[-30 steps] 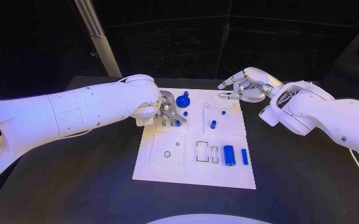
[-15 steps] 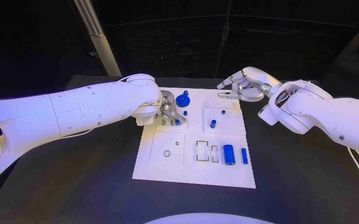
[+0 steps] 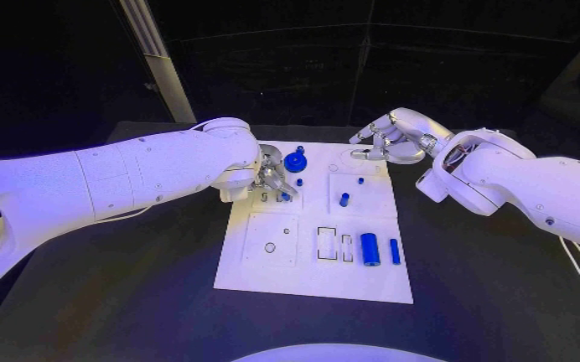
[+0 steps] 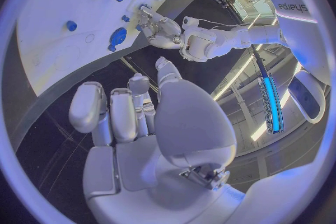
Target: Assemble the parts on the task board
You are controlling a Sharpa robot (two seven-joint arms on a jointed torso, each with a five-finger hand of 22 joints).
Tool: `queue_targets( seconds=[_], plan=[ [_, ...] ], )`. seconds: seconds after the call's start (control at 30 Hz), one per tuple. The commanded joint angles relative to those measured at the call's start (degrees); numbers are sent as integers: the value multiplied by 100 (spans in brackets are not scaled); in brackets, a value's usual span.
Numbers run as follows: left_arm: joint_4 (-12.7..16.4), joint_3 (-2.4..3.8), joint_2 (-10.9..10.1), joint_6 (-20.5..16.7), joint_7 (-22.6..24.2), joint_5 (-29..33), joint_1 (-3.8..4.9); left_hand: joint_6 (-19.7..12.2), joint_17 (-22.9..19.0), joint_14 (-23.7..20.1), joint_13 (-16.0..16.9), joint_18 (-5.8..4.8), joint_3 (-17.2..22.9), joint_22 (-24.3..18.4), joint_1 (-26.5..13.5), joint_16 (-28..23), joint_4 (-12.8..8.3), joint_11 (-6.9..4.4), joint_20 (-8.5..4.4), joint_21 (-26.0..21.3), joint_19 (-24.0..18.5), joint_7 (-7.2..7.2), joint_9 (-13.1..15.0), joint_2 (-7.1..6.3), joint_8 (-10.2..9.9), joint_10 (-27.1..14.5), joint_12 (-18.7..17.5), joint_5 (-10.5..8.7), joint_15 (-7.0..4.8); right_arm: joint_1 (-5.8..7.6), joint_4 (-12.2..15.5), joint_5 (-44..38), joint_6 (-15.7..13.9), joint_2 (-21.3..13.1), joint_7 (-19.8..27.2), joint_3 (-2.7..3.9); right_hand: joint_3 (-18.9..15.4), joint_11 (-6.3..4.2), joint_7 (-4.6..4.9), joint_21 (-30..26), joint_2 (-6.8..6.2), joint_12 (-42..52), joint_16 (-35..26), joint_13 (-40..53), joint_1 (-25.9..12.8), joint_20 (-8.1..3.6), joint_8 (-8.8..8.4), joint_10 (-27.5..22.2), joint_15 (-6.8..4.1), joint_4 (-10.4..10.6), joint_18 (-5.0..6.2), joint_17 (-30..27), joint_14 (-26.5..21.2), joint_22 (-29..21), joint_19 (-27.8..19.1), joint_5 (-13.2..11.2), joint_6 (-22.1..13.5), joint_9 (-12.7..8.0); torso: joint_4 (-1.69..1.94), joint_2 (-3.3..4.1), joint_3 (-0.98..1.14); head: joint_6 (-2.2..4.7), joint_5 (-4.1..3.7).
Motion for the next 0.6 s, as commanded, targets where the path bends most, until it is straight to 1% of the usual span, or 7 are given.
queue_targets(
  seconds=[0.03,0.07,0.1,0.13,0.17,0.3,0.6],
  plan=[
    [47,-13,-29,-41,129,-41,-13,-52,1509,616,-42,-43,1070,-1,113,18,-414,-15,-47,16,-1,54,21,-186,-15,-19,-68,76,-3,11,0,-12,76,9,9,3,-19,-2,-7,-33,58,-6,-36,4,22,-9,32,-46,-31,-28,55,4,197,2,-19,34,3,2,4,3,-1,7,6],
    [59,-13,-40,-53,154,-40,-13,-63,1509,616,-54,-42,1340,-2,102,18,-452,-18,-38,12,-4,33,28,-291,-15,-19,-82,124,11,10,-3,-12,81,11,9,3,-19,-2,-7,-33,58,-6,-36,4,22,-9,32,-46,-31,-28,55,4,197,2,-19,34,3,2,5,2,-2,9,6],
    [71,-13,-52,-69,176,-36,-13,-46,1509,616,-66,-44,1767,2,-54,18,-436,-11,-21,10,-5,59,53,-466,10,-6,-96,147,21,10,-6,-12,87,14,8,3,-19,-2,-7,-33,58,-6,-36,4,22,-9,32,-46,-31,-28,55,4,197,2,-19,34,3,2,7,1,-2,10,4],
    [80,-13,-61,-83,193,-34,-13,-9,1509,616,-80,-37,2466,10,-349,18,-389,-3,-15,6,-7,114,97,-750,59,22,-112,168,60,10,-8,-12,91,16,8,3,-19,-2,-7,-33,58,-6,-36,3,22,-9,32,-46,-31,-28,55,4,197,2,-19,35,3,2,7,1,-3,10,4],
    [97,-13,-78,-114,219,-31,-14,-43,1509,616,-80,-43,2810,14,-454,18,-497,9,11,4,-7,62,132,-921,85,36,-109,155,23,10,-14,-12,97,20,7,3,-18,-3,-8,-36,59,-7,-35,2,25,-9,33,-46,-32,-29,56,5,197,-3,-22,41,5,3,9,-2,-3,8,5],
    [167,-13,-148,-245,282,-26,-14,-43,1509,616,-71,-46,3548,40,-870,18,-694,13,12,6,2,62,243,-1129,203,80,-102,194,28,10,-31,-12,114,30,6,2,-18,-3,-8,-36,59,-7,-35,2,25,-9,33,-46,-32,-29,56,5,197,-3,-22,41,5,3,10,-1,-4,12,16],
    [395,-14,-351,-666,322,-26,-15,-40,1509,616,1,-61,3959,123,-1174,18,-951,10,8,44,43,40,337,-1216,300,153,-42,303,12,10,-57,-12,136,42,6,2,-18,-3,-8,-36,59,-7,-35,2,25,-9,33,-46,-32,-29,56,5,197,-3,-22,41,5,3,11,-1,1,20,40]
  ],
)
